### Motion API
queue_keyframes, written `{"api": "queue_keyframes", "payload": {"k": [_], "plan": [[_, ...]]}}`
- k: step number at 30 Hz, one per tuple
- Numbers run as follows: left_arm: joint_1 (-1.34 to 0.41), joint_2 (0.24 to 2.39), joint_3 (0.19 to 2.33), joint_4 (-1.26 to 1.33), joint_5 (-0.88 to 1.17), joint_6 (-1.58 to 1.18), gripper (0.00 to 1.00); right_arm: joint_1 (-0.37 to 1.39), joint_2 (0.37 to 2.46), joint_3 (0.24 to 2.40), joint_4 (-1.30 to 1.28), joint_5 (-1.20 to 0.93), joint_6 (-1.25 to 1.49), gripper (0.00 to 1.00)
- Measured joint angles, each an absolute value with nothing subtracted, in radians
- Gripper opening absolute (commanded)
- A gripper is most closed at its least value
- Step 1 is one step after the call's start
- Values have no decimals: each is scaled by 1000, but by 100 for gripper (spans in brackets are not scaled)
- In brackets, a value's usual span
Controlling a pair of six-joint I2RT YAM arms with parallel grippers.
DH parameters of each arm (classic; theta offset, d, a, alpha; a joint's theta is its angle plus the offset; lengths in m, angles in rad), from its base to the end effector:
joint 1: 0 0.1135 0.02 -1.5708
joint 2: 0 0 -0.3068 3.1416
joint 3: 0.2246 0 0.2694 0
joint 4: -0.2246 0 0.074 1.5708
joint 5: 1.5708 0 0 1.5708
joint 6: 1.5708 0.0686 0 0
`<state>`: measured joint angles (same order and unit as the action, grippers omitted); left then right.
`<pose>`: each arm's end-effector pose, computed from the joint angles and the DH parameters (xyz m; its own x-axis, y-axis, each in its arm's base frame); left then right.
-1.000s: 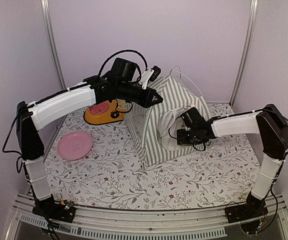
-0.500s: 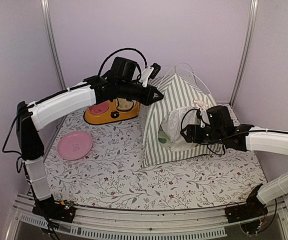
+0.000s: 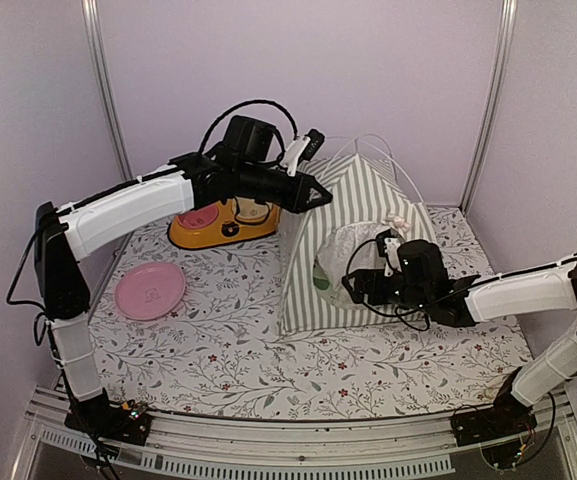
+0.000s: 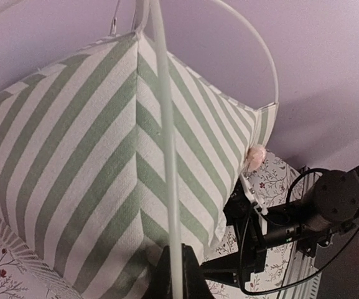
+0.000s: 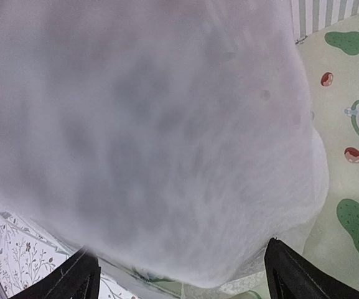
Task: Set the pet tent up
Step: Adjust the tent flap on the tent.
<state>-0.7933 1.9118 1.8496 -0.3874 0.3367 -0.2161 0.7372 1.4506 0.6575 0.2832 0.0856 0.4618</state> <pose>0.3440 -0.3818 0.3859 -0.4868 0.2060 -0.8489 0.7955 0.5060 -0.3334 0.2516 0.2205 0.2036 -0.5973 0.0573 -0.8000 -0.3891 0.8515 0.3515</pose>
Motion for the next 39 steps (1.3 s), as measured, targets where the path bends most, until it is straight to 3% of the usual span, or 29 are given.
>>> {"api": "queue_keyframes", "payload": {"k": [11,14,15,17,21,22,26,39], "plan": [[-807,1929,1850,-345,325,-295,0,805,1682,643,525,305,513,97],[-809,1930,1850,-340,322,-300,0,806,1709,658,541,357,516,91],[-809,1930,1850,-339,319,-302,0,806,1718,666,545,369,517,87],[-809,1930,1850,-337,314,-303,0,806,1732,684,548,392,515,68],[-809,1930,1850,-335,306,-303,0,806,1750,729,546,413,505,10],[-809,1930,1850,-335,306,-300,0,806,1748,737,546,413,505,2],[-807,1931,1850,-334,304,-282,0,806,1673,743,495,405,498,0],[-805,2082,2053,-359,300,-183,0,806,1114,766,195,237,509,0]]}}
